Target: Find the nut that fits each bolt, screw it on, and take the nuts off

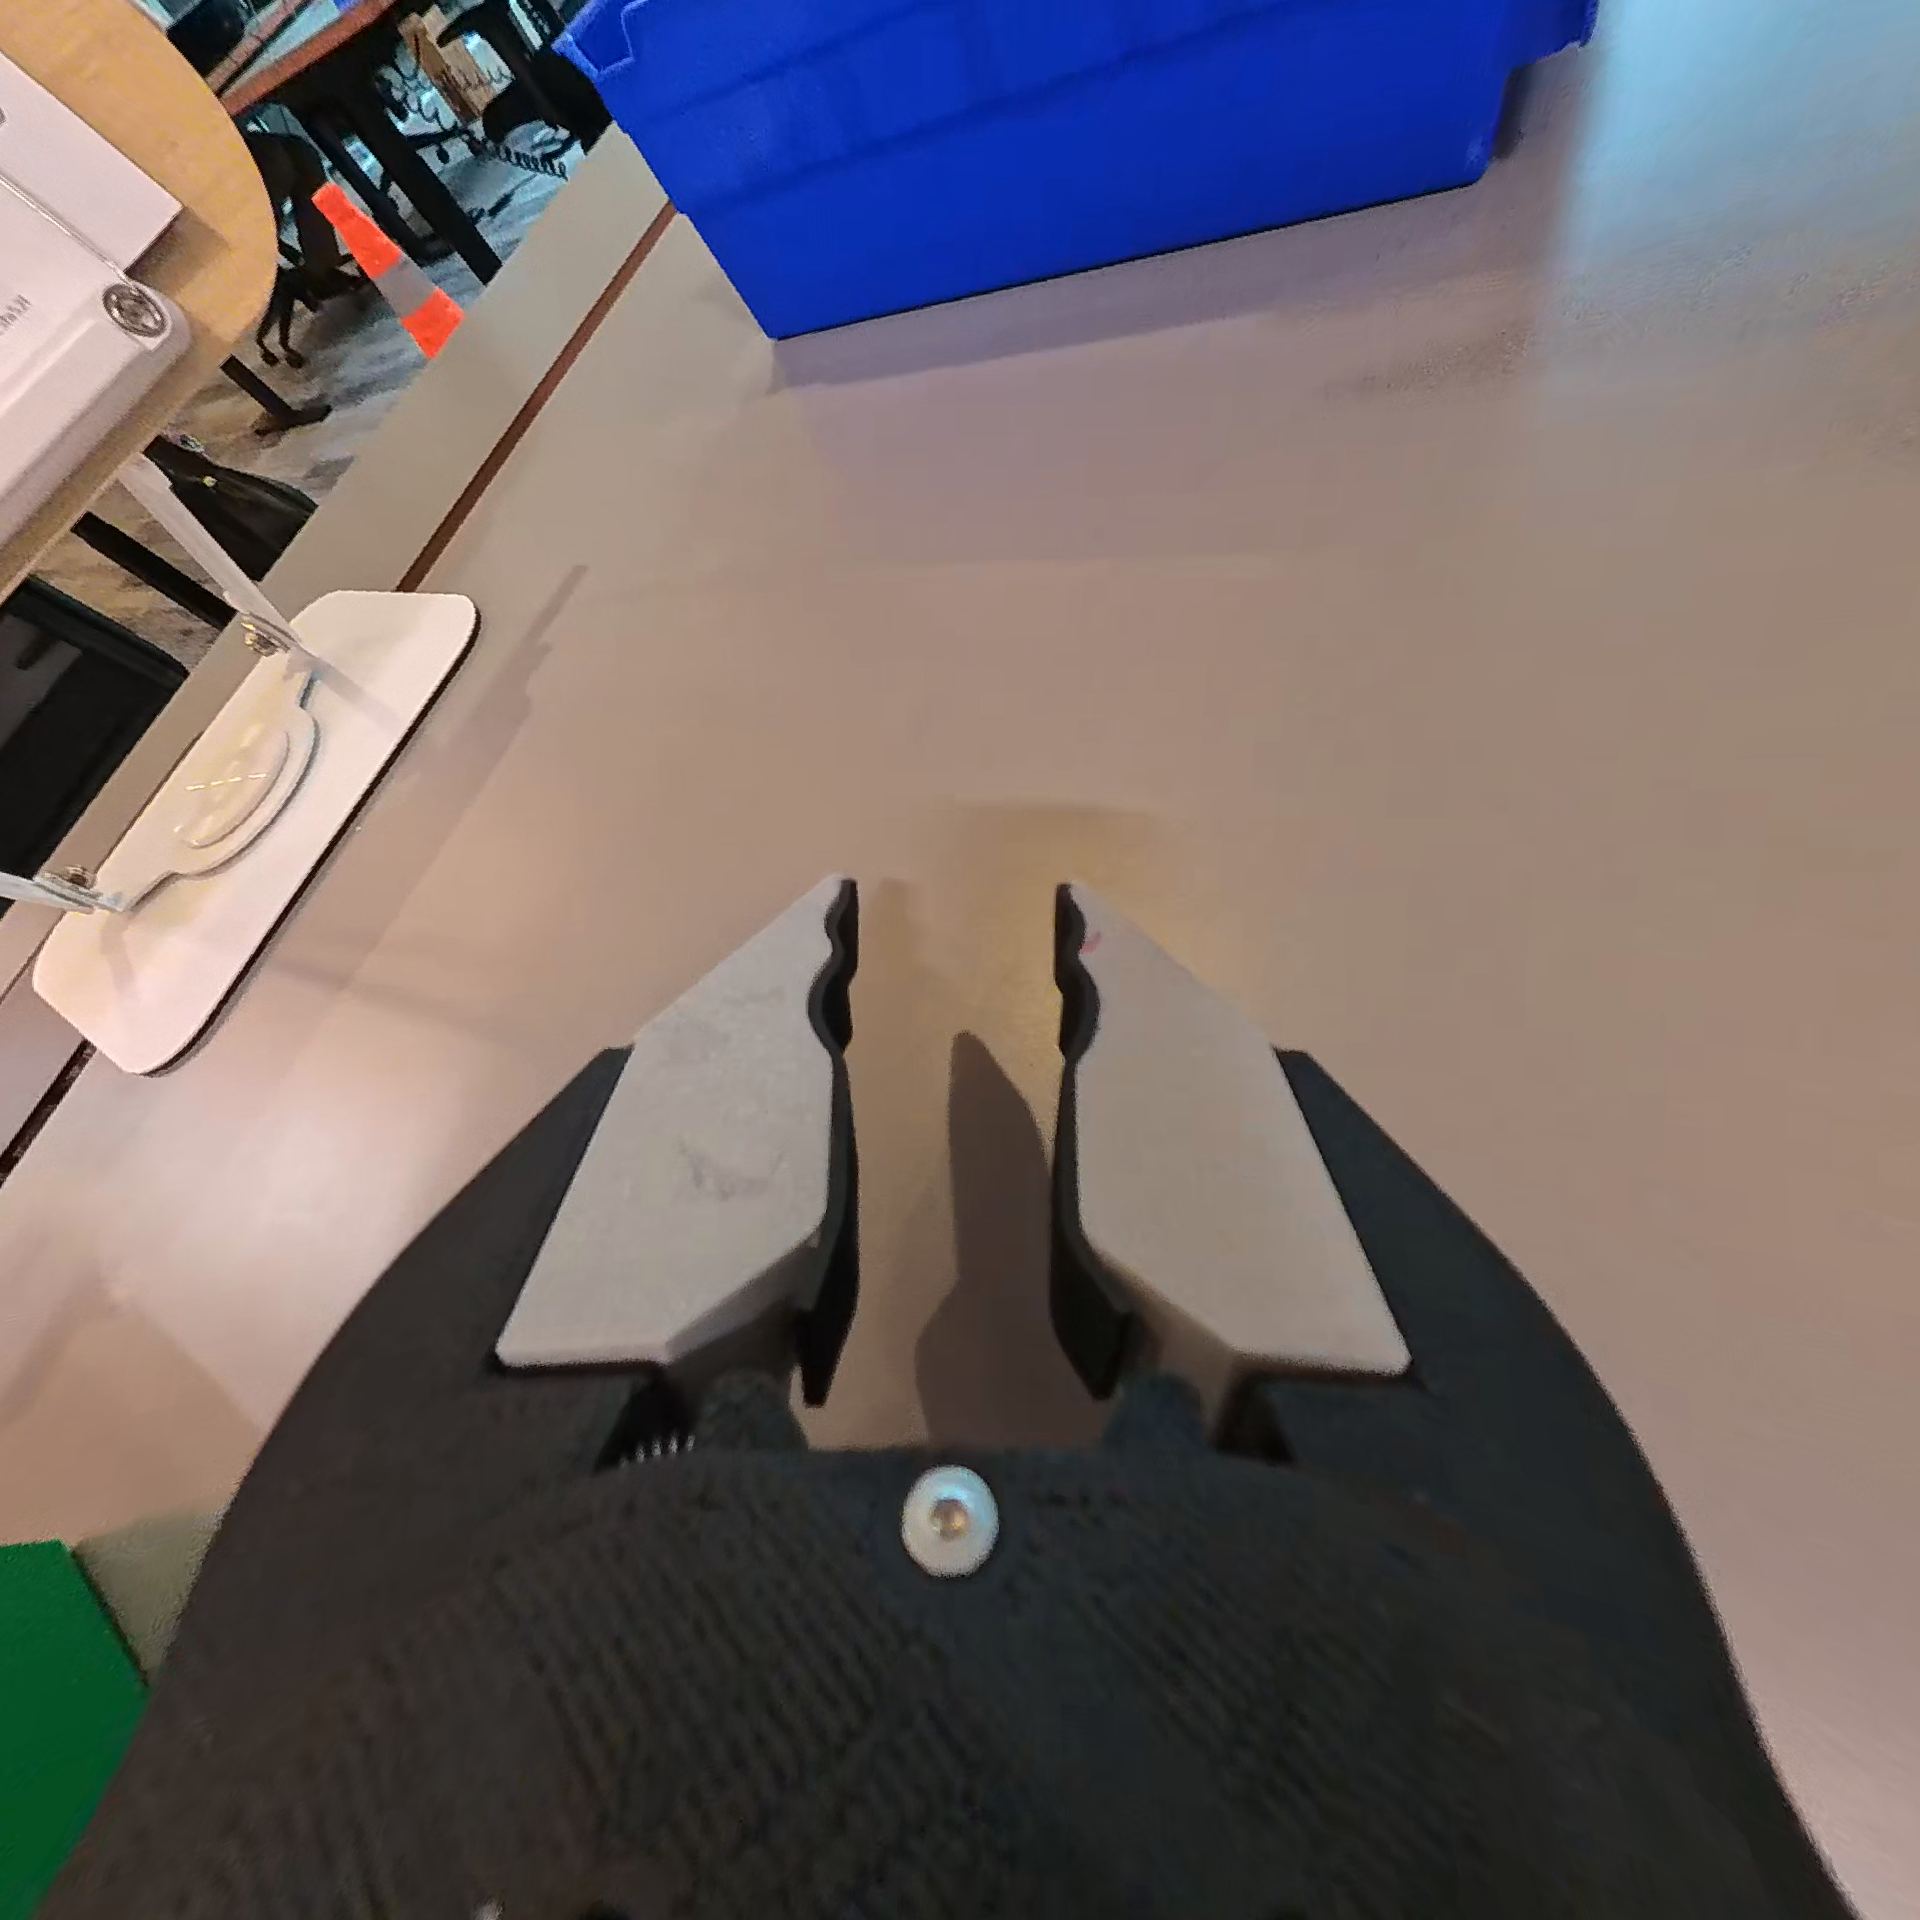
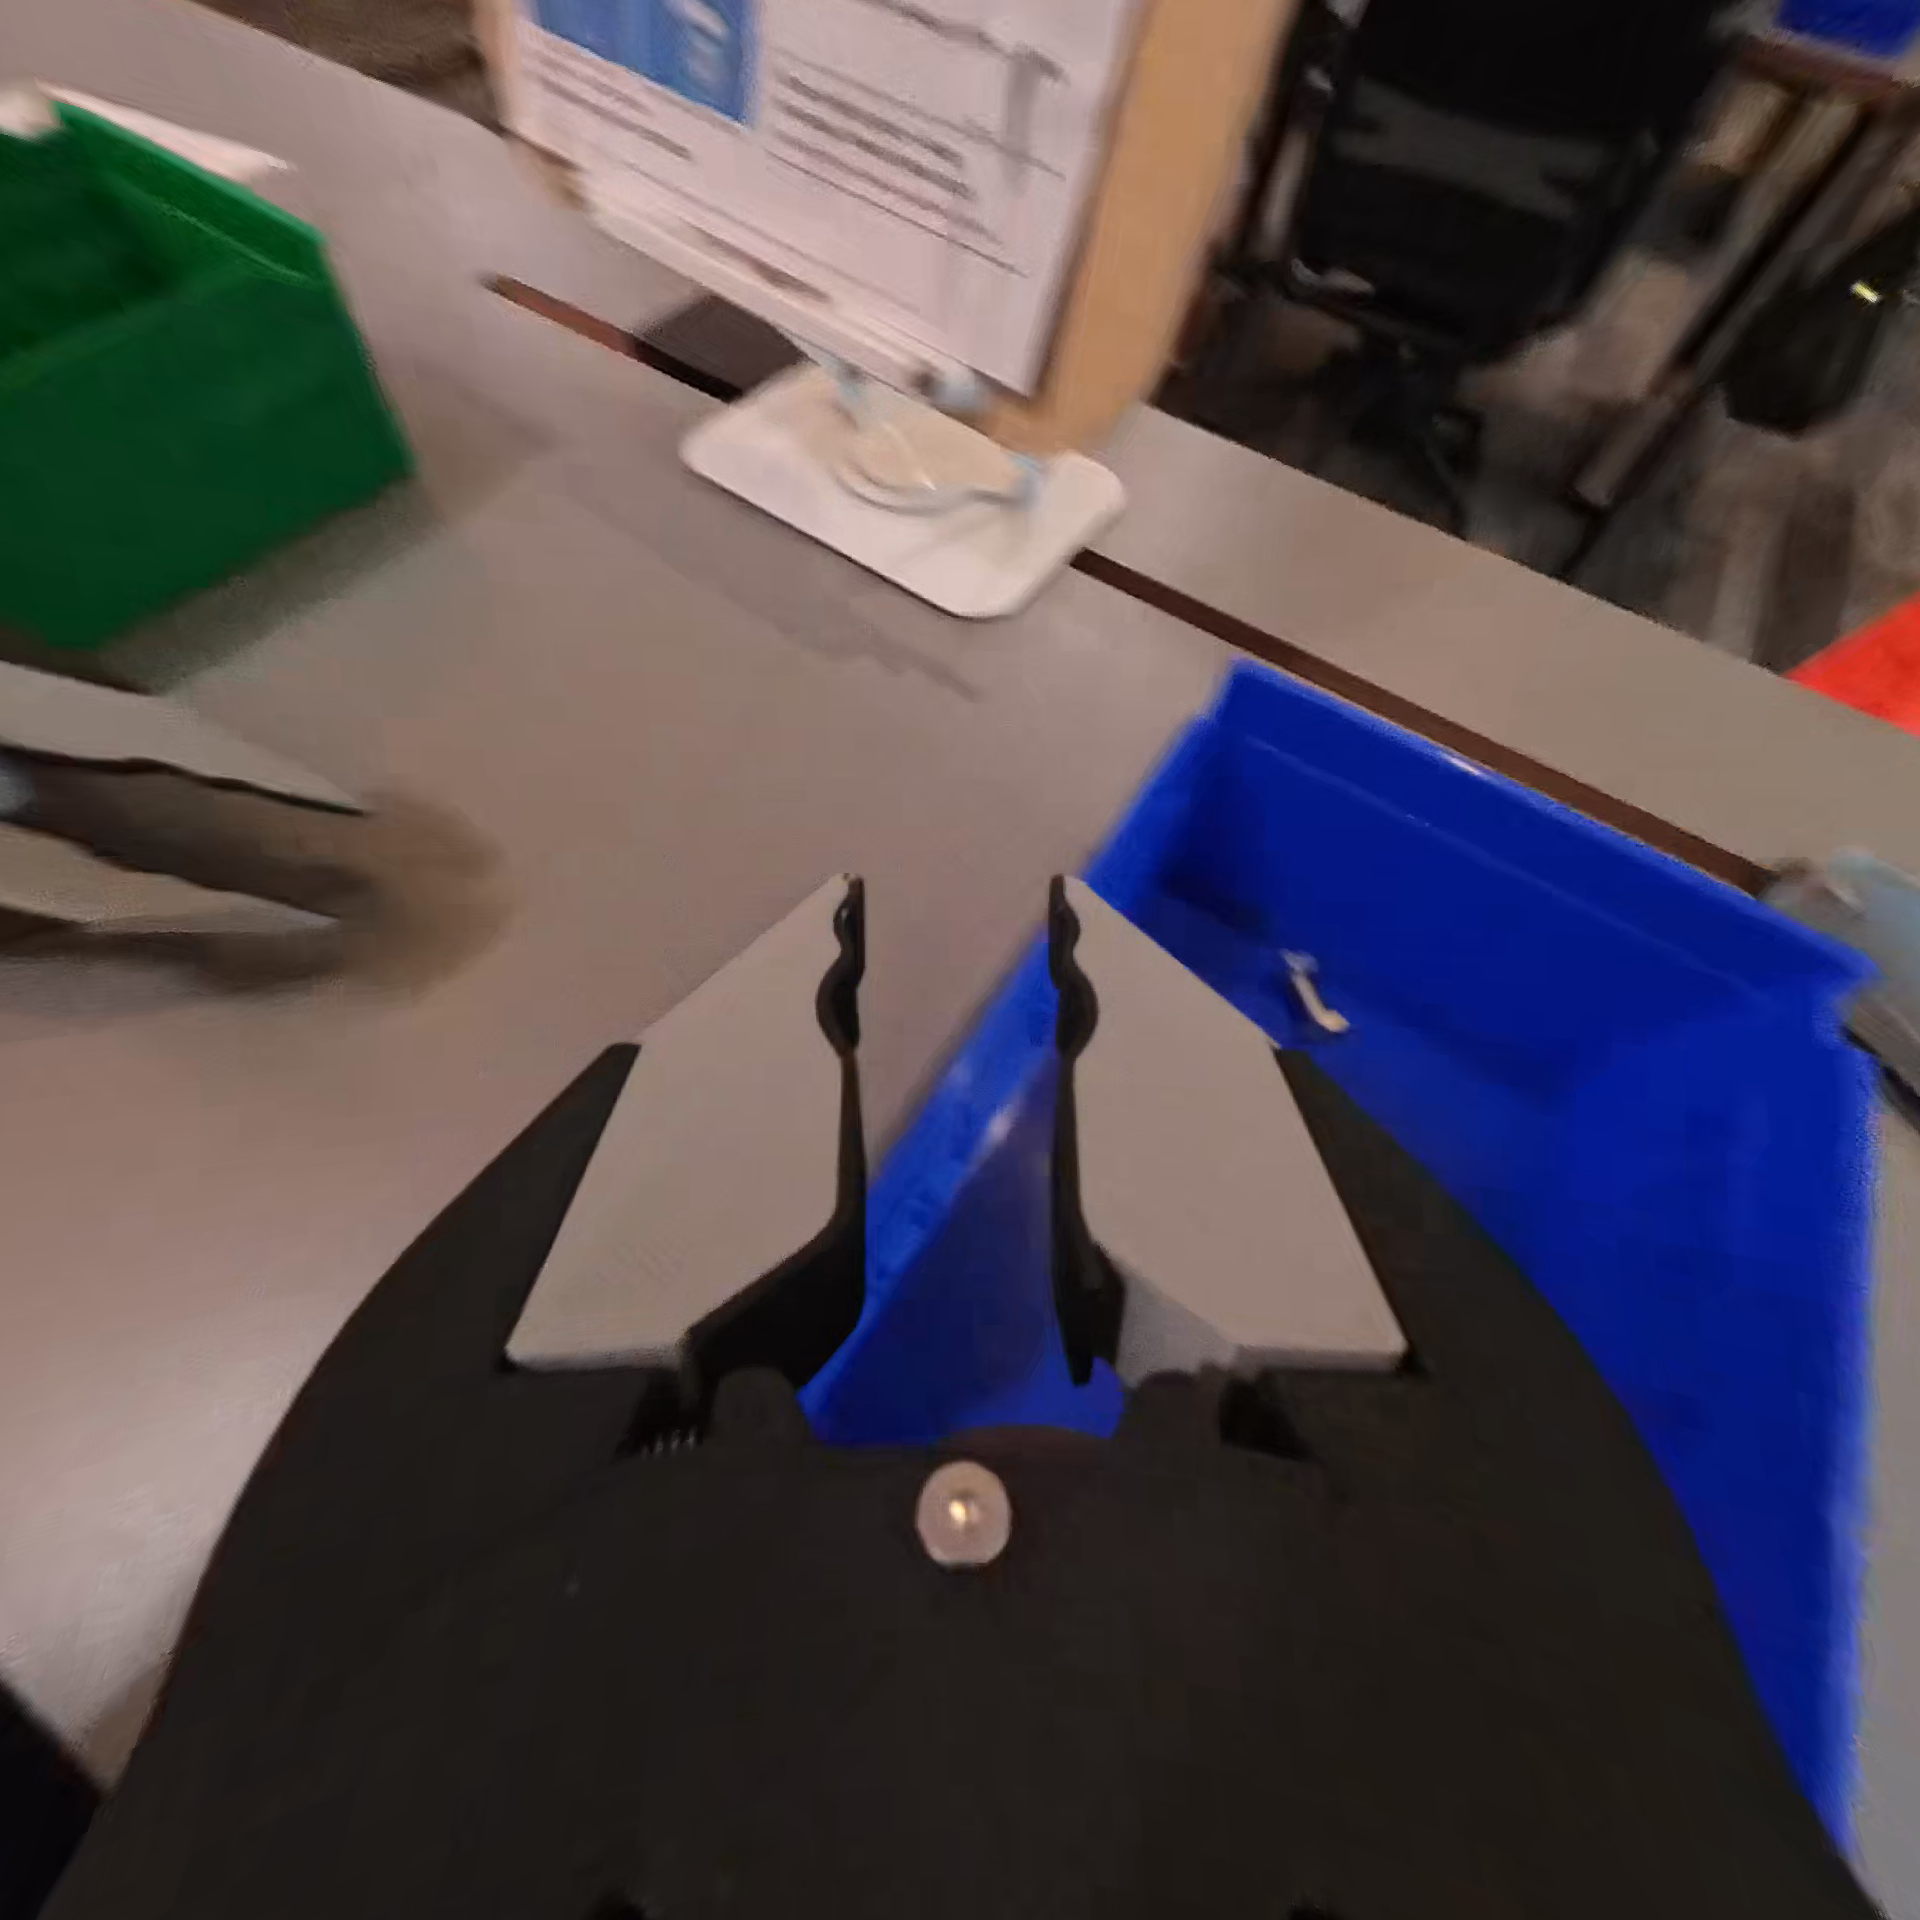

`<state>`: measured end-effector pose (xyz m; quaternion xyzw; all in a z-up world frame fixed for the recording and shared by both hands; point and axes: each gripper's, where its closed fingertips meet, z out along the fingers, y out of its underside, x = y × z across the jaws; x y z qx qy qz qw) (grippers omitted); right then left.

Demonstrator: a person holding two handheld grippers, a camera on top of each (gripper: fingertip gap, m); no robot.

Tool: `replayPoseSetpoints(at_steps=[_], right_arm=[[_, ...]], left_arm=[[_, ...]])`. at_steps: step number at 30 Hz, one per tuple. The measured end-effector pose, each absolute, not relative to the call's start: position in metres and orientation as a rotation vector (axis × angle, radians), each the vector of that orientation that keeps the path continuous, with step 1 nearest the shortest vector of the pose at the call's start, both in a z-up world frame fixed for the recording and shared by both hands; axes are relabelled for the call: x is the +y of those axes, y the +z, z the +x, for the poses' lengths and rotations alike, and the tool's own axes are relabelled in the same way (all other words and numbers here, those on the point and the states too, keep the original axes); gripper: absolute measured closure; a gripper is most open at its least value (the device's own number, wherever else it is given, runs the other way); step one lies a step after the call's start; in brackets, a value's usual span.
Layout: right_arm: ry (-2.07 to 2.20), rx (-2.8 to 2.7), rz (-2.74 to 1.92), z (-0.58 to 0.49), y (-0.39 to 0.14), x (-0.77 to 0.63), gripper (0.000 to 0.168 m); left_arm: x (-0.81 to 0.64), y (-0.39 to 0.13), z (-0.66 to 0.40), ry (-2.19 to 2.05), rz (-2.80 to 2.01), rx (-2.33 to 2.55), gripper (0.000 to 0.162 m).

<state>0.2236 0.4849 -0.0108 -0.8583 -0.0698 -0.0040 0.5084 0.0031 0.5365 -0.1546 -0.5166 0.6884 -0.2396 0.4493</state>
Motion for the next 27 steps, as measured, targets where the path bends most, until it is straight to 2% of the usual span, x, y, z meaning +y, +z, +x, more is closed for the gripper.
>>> replayPoseSetpoints(at_steps=[2,5,8,11,13,14,15,17,18,19,22,23,27], right_arm=[[0.199,-0.336,-1.984,0.149,0.001,0.486,0.127],[0.36,-0.53,-1.951,0.071,-0.024,0.496,0.116],[0.2,-0.578,-1.944,0.054,-0.074,0.531,0.115],[0.217,-0.532,-1.968,0.047,-0.116,0.549,0.114],[0.261,-0.509,-1.978,0.045,-0.126,0.55,0.113],[0.262,-0.508,-1.973,0.046,-0.127,0.549,0.113],[0.237,-0.507,-1.962,0.049,-0.128,0.548,0.113],[0.198,-0.509,-1.969,0.056,-0.134,0.547,0.114],[0.21,-0.51,-1.988,0.055,-0.137,0.546,0.113],[0.237,-0.508,-2.004,0.052,-0.14,0.546,0.113],[0.284,-0.521,-2.007,0.041,-0.141,0.542,0.114],[0.266,-0.537,-2.004,0.039,-0.141,0.54,0.114],[0.214,-0.577,-1.966,0.036,-0.133,0.535,0.116]], left_arm=[[0.538,-0.155,0.003,-0.593,-1.287,1.7,0.126],[0.54,-0.153,0.002,-0.608,-1.306,1.68,0.124],[0.542,-0.156,0.0,-0.617,-1.348,1.678,0.117],[0.544,-0.163,-0.001,-0.596,-1.406,1.695,0.104],[0.545,-0.166,-0.002,-0.583,-1.433,1.702,0.105],[0.544,-0.167,-0.002,-0.589,-1.436,1.709,0.108],[0.539,-0.168,-0.003,-0.612,-1.43,1.73,0.118],[0.526,-0.166,-0.005,-0.687,-1.405,1.767,0.148],[0.524,-0.163,-0.004,-0.717,-1.407,1.757,0.148],[0.524,-0.161,-0.004,-0.739,-1.423,1.736,0.14],[0.532,-0.156,-0.006,-0.778,-1.54,1.639,0.102],[0.53,-0.15,-0.009,-0.829,-1.58,1.612,0.098],[0.527,-0.087,-0.044,-0.929,-1.537,1.495,0.119]])
